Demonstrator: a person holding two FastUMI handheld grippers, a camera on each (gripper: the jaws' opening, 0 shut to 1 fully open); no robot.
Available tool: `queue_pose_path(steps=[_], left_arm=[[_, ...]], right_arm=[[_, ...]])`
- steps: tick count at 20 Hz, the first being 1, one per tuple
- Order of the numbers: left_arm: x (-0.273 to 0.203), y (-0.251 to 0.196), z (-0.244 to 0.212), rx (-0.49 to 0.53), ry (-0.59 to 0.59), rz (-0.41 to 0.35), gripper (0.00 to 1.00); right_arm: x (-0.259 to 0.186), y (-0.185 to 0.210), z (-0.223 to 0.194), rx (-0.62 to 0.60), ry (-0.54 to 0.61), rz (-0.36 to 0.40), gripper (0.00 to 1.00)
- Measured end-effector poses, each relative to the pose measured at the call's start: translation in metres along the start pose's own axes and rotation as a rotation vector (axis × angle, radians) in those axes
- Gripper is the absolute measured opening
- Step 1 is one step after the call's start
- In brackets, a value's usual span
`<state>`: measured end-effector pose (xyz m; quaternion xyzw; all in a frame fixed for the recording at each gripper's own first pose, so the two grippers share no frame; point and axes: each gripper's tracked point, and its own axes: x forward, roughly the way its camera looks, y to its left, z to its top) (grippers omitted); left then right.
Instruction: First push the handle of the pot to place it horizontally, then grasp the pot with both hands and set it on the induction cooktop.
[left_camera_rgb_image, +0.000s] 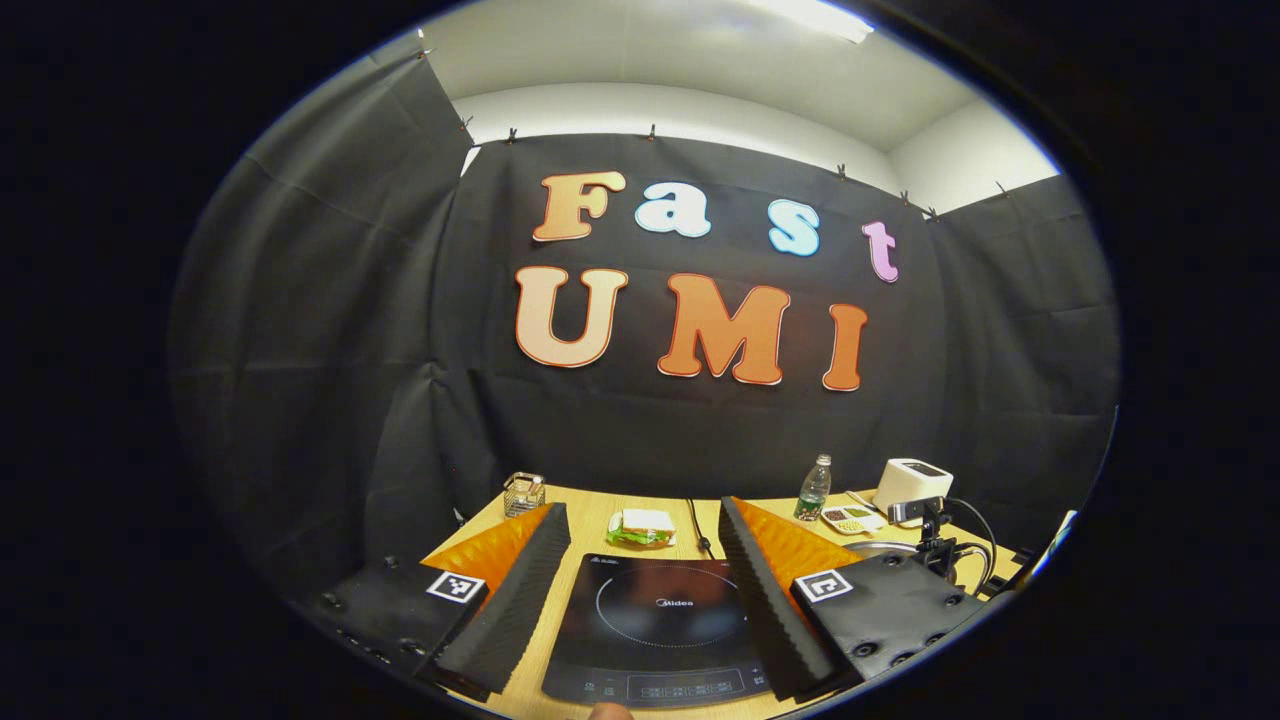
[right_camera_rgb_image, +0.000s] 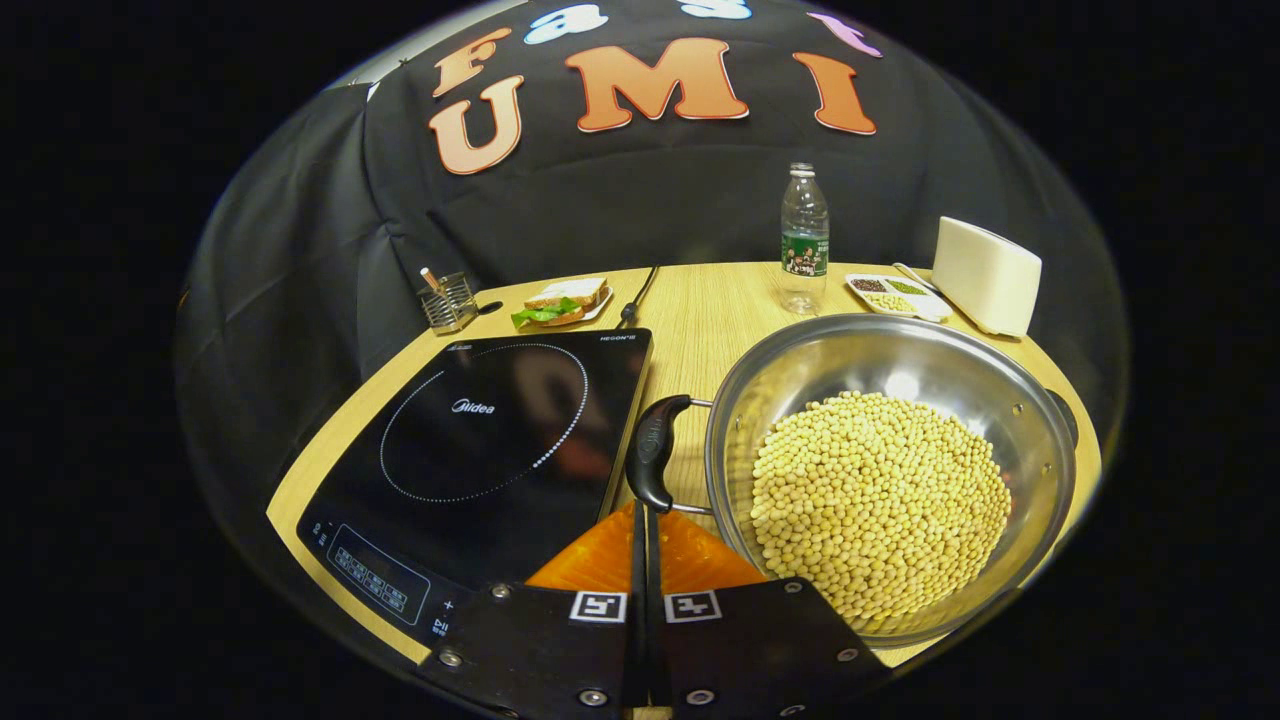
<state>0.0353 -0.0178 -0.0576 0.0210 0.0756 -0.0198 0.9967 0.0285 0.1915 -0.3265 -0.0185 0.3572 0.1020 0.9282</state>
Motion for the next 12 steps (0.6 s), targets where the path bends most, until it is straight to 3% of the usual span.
queue_pose_path(steps=[7,10,12], left_arm=[[0.018,-0.047,-0.007,-0.006,0.015,-0.071,0.97],[0.024,-0.088,-0.021,-0.014,0.045,-0.145,0.97],[0.030,-0.114,-0.032,-0.018,0.069,-0.187,0.97]], right_arm=[[-0.052,-0.010,-0.006,0.015,-0.005,0.058,0.00],[-0.079,-0.037,0.004,0.046,-0.054,0.060,0.00],[-0.091,-0.066,0.012,0.063,-0.095,0.019,0.00]])
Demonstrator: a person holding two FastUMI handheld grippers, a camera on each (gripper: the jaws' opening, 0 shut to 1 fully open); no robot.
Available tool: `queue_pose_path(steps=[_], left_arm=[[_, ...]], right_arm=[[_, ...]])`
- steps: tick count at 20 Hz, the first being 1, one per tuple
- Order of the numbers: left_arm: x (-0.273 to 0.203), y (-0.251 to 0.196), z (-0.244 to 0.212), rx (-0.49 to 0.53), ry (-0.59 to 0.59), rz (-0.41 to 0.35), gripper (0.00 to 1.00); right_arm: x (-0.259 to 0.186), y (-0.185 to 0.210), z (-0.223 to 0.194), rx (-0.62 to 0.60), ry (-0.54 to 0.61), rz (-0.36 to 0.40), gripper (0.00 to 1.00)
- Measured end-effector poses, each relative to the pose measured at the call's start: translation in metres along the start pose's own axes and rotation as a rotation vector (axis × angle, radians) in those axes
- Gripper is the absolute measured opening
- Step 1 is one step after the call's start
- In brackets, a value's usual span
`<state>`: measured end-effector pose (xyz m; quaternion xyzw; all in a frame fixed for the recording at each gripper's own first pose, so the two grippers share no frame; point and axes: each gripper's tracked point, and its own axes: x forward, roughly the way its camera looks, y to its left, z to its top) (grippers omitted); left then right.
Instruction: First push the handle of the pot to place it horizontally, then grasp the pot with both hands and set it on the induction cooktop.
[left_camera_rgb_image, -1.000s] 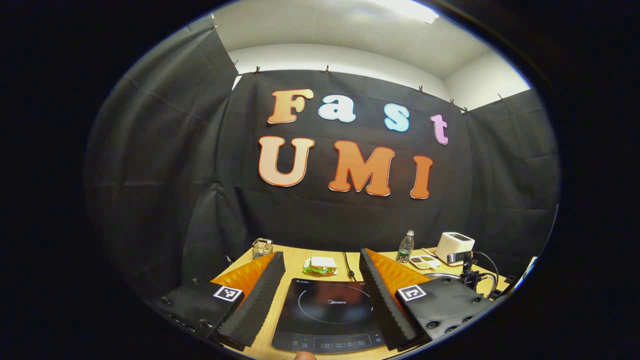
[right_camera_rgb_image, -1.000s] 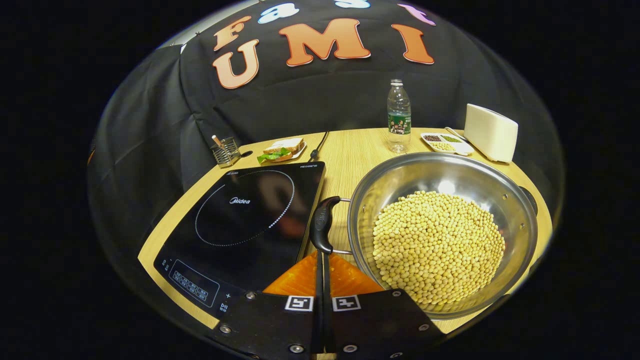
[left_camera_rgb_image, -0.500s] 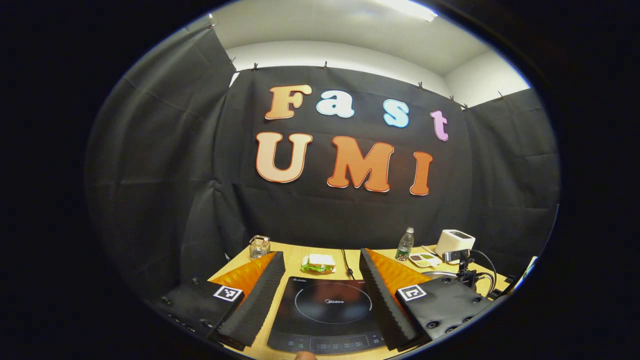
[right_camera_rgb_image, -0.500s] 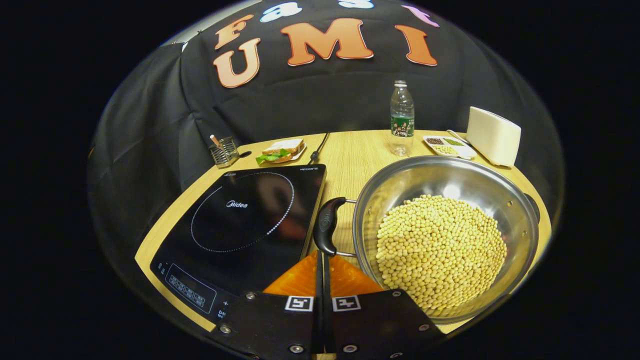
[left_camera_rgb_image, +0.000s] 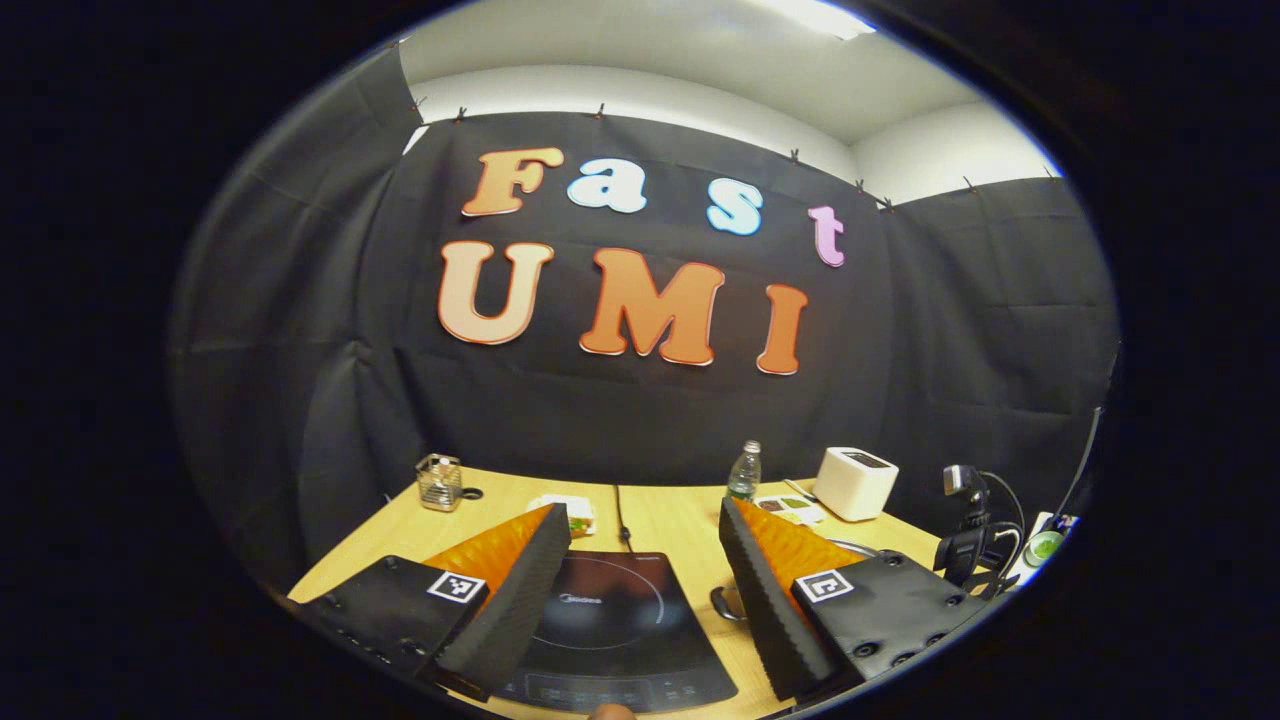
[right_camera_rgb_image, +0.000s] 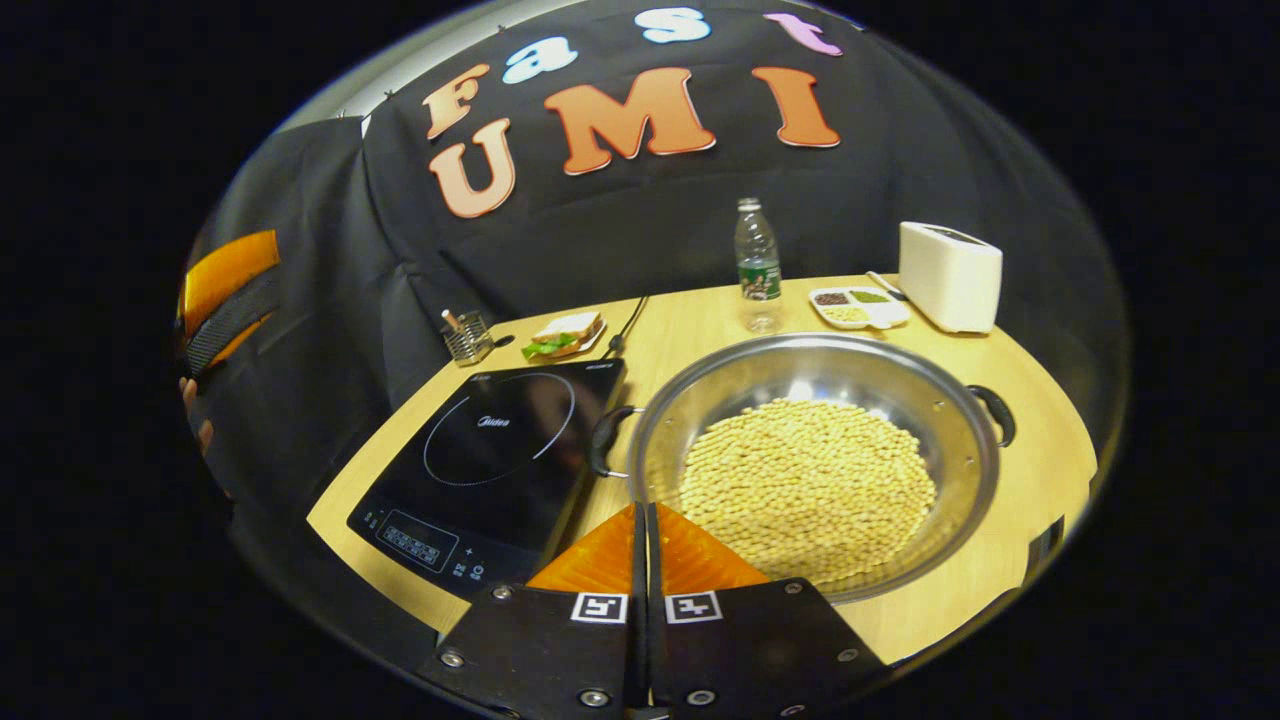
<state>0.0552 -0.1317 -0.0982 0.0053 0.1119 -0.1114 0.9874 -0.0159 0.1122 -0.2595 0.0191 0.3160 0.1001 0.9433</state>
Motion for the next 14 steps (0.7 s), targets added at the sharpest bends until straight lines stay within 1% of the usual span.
queue_pose_path(steps=[6,9,11,14], left_arm=[[0.035,-0.072,-0.043,0.003,0.088,-0.097,0.97],[0.056,-0.098,-0.069,-0.004,0.141,-0.127,0.97],[0.069,-0.107,-0.090,-0.005,0.189,-0.133,0.98],[0.085,-0.115,-0.119,-0.007,0.256,-0.136,0.98]], right_arm=[[-0.019,-0.087,0.028,0.039,-0.083,-0.153,0.00],[-0.026,-0.120,0.038,0.050,-0.108,-0.206,0.00],[-0.028,-0.140,0.043,0.051,-0.120,-0.240,0.00],[-0.025,-0.167,0.049,0.018,-0.133,-0.299,0.00]])
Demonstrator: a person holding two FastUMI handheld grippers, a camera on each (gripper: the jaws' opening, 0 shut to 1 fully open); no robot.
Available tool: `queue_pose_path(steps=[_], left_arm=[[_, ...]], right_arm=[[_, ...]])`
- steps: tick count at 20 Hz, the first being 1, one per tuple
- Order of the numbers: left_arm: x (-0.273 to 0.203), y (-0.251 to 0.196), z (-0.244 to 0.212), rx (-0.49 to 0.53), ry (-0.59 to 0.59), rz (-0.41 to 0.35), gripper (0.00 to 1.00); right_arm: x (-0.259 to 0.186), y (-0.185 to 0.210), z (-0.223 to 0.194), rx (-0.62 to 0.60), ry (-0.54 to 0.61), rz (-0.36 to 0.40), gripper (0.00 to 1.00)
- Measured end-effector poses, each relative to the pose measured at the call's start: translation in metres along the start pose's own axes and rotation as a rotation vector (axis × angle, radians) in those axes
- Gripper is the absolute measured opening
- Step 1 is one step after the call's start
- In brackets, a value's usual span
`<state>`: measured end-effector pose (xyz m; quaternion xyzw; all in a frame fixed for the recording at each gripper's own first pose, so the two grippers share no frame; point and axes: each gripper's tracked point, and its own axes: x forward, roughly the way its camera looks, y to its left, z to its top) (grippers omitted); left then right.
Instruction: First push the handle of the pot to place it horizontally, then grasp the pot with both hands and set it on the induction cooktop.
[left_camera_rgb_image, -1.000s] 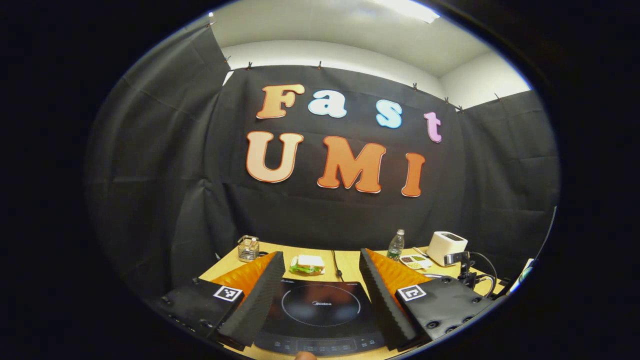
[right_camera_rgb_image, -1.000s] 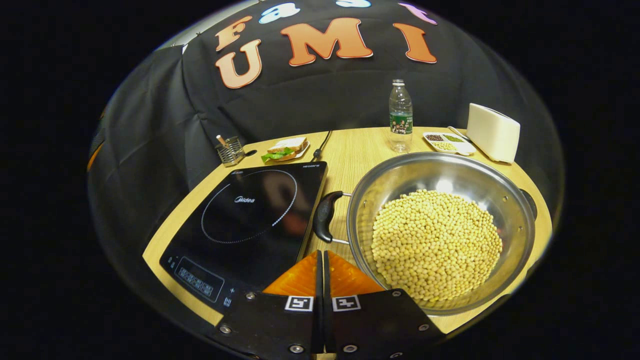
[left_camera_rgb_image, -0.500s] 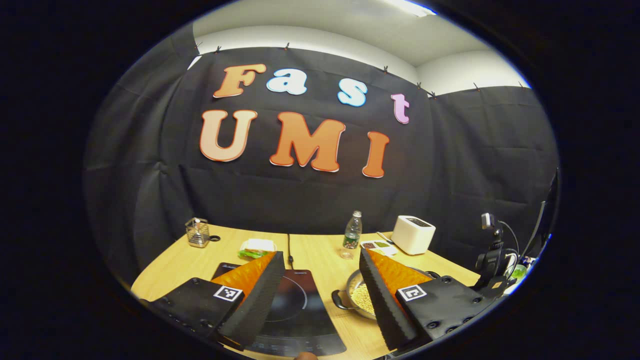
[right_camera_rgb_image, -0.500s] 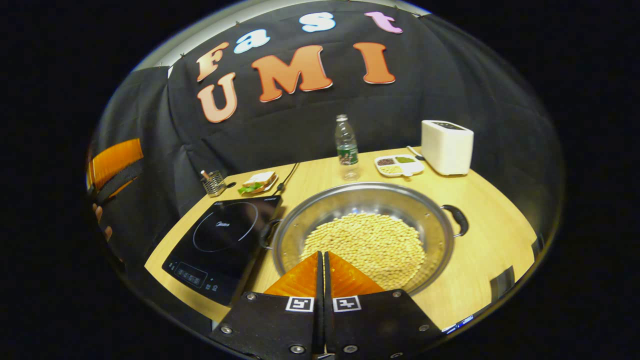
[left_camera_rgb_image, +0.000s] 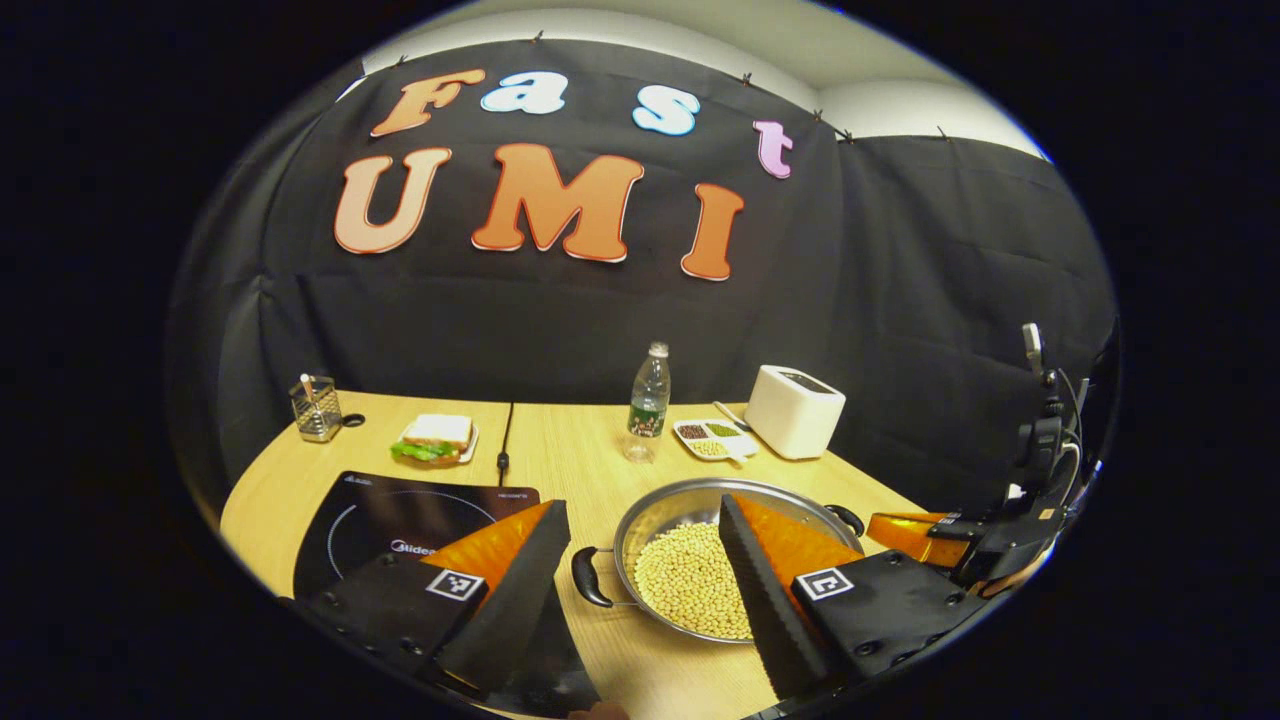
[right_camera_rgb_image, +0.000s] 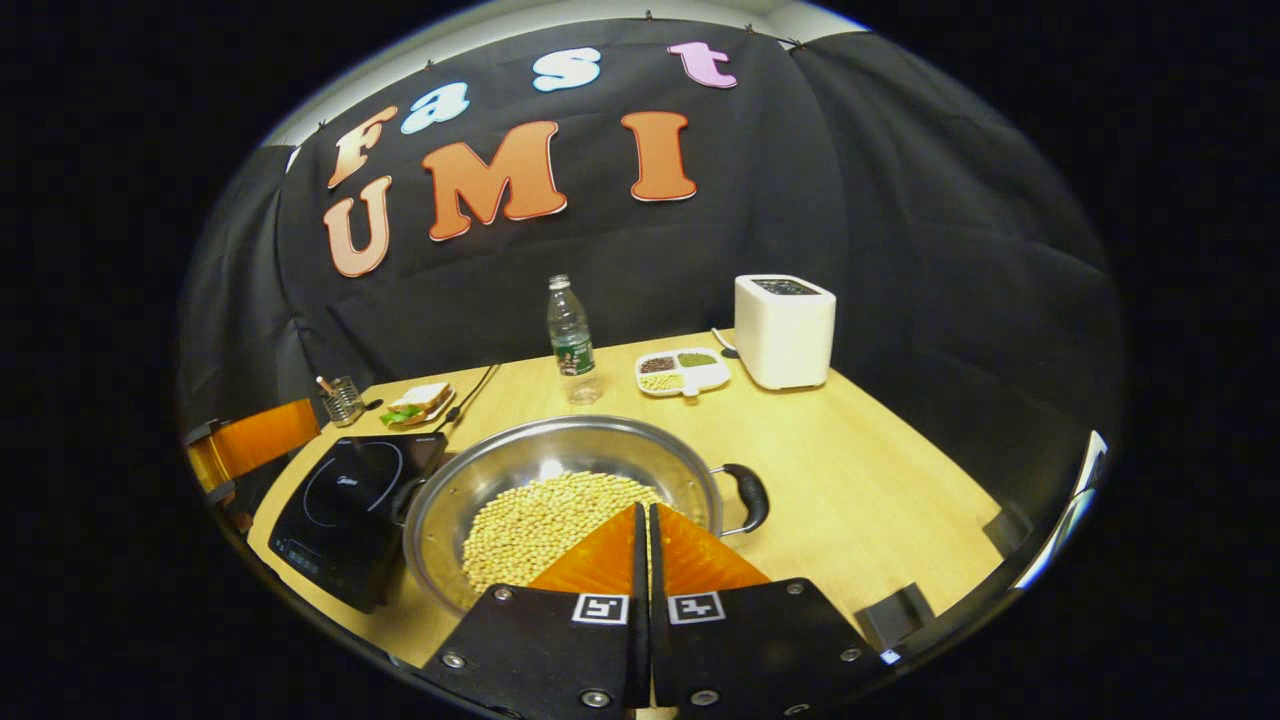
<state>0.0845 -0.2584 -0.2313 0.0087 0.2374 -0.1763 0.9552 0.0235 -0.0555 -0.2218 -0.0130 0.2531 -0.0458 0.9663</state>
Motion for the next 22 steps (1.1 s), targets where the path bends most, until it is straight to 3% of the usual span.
queue_pose_path(steps=[3,4,5,6,7,8,9,10,22], left_arm=[[0.023,0.004,-0.020,0.019,0.054,0.025,0.98],[0.030,0.007,-0.027,0.028,0.069,0.034,0.98],[0.037,0.009,-0.036,0.034,0.093,0.042,0.98],[0.043,0.010,-0.047,0.041,0.120,0.047,0.98],[0.049,0.011,-0.055,0.050,0.146,0.052,0.98],[0.056,0.013,-0.061,0.058,0.163,0.058,0.98],[0.061,0.016,-0.066,0.062,0.183,0.067,0.98],[0.067,0.018,-0.073,0.060,0.200,0.075,0.98],[0.091,0.029,-0.123,-0.015,0.367,0.083,0.98]], right_arm=[[0.012,-0.016,-0.001,-0.008,0.012,-0.028,0.07],[0.019,-0.022,-0.002,-0.014,0.017,-0.041,0.17],[0.028,-0.028,-0.005,-0.021,0.022,-0.055,0.41],[0.035,-0.033,-0.006,-0.028,0.031,-0.069,0.57],[0.042,-0.040,-0.007,-0.028,0.037,-0.089,0.67],[0.050,-0.046,-0.008,-0.029,0.042,-0.110,0.83],[0.057,-0.049,-0.012,-0.030,0.058,-0.119,0.91],[0.064,-0.048,-0.015,-0.028,0.074,-0.116,0.95],[0.100,-0.047,-0.038,-0.023,0.185,-0.094,0.95]])
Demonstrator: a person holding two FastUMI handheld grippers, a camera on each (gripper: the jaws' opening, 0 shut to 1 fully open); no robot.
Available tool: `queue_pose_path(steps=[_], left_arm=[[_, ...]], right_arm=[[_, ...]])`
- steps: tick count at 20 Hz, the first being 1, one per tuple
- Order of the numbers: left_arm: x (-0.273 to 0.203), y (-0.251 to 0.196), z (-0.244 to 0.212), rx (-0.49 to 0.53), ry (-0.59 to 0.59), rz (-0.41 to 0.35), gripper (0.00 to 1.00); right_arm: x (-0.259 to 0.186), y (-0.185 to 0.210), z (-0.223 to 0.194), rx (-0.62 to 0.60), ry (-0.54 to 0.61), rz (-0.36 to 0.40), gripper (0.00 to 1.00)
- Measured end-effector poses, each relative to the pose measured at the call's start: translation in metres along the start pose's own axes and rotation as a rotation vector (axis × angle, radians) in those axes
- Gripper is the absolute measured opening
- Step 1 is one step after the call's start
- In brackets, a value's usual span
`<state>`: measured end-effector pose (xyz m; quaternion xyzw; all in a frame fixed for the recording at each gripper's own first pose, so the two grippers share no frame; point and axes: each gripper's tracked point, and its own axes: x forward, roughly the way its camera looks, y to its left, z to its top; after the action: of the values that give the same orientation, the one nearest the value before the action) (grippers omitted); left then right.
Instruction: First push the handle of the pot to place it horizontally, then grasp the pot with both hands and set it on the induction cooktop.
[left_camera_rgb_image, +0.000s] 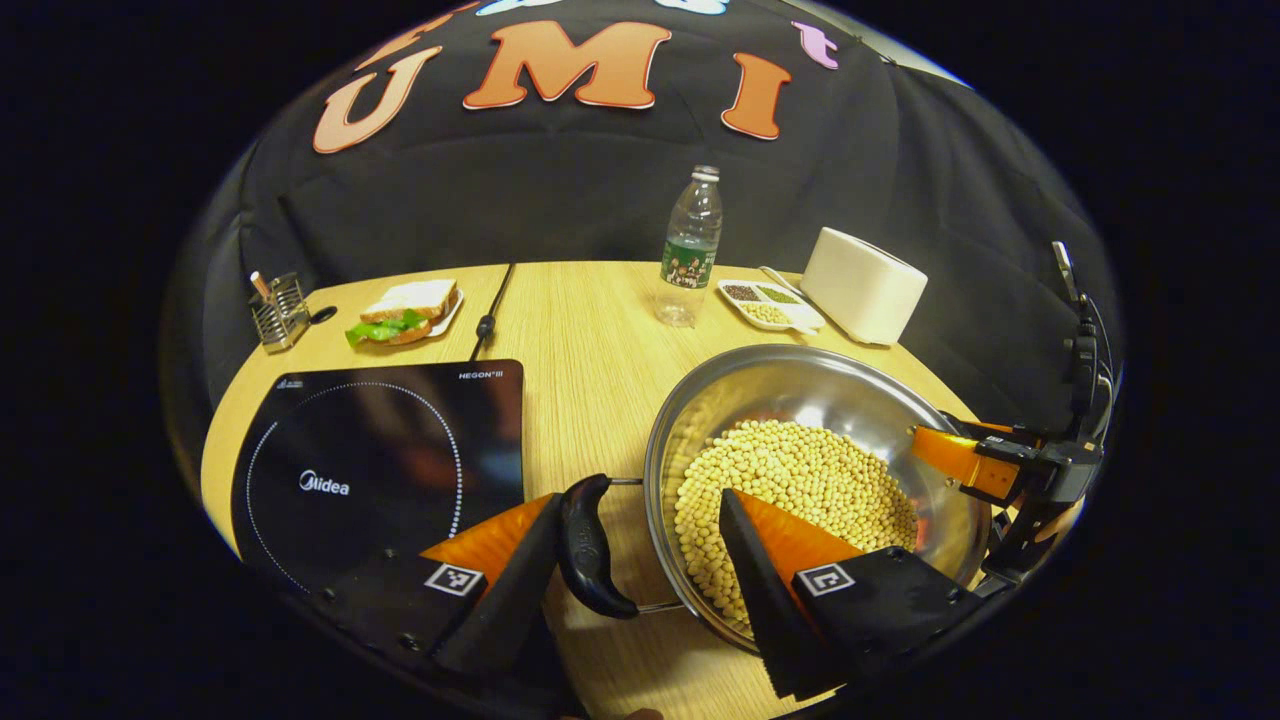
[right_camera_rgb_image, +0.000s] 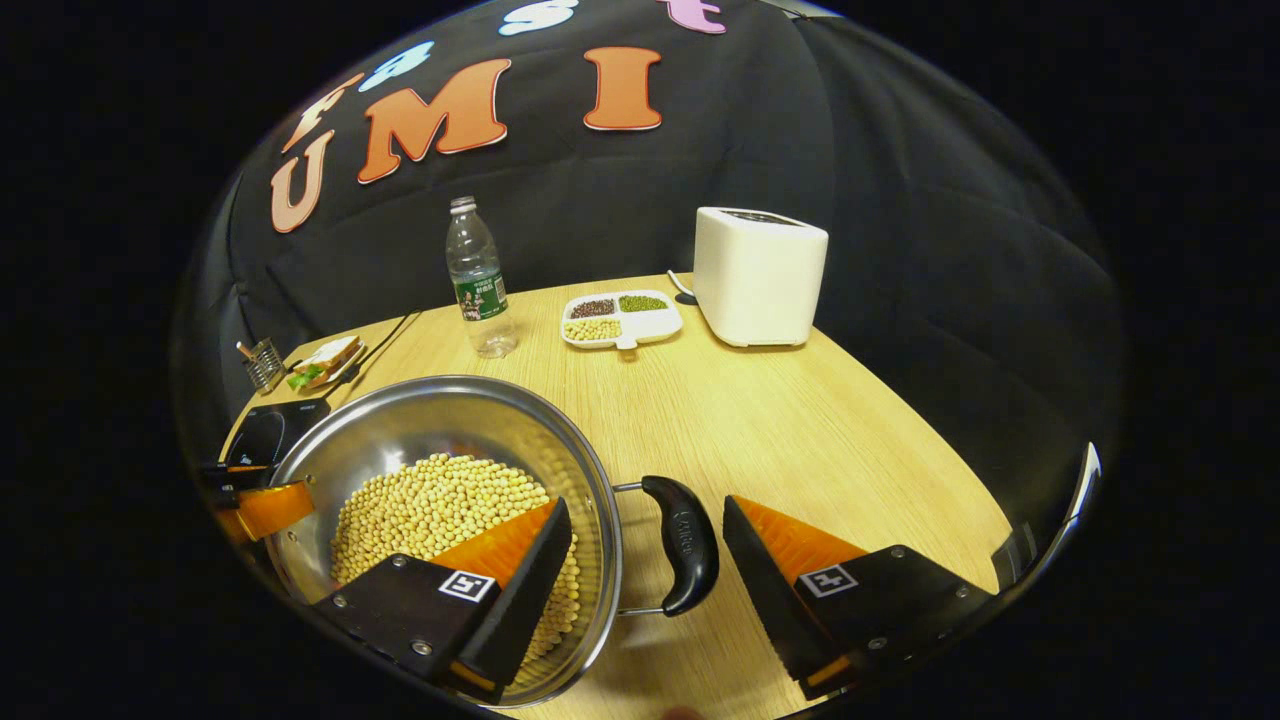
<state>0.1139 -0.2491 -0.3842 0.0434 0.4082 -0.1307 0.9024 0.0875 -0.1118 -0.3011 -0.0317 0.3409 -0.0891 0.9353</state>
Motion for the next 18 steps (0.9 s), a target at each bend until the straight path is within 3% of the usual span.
queue_pose_path(steps=[6,7,8,9,14,18], left_arm=[[0.008,0.006,-0.001,0.022,0.012,0.027,0.98],[0.009,0.016,-0.001,0.025,0.014,0.061,0.94],[0.008,0.012,0.002,0.013,0.012,0.055,0.81],[0.009,0.012,0.001,0.023,0.021,0.063,0.67],[0.007,0.017,0.001,0.000,0.019,0.070,0.59],[-0.020,0.018,0.019,-0.035,-0.012,0.051,0.59]], right_arm=[[0.012,0.006,-0.015,0.038,0.059,0.021,0.94],[0.012,0.002,-0.016,0.035,0.066,-0.003,0.91],[0.018,0.002,-0.016,0.046,0.063,0.011,0.76],[0.017,0.004,-0.014,0.069,0.062,0.020,0.76],[0.001,0.004,-0.009,0.190,0.074,0.058,0.52],[-0.025,0.011,0.014,0.187,0.016,0.062,0.50]])
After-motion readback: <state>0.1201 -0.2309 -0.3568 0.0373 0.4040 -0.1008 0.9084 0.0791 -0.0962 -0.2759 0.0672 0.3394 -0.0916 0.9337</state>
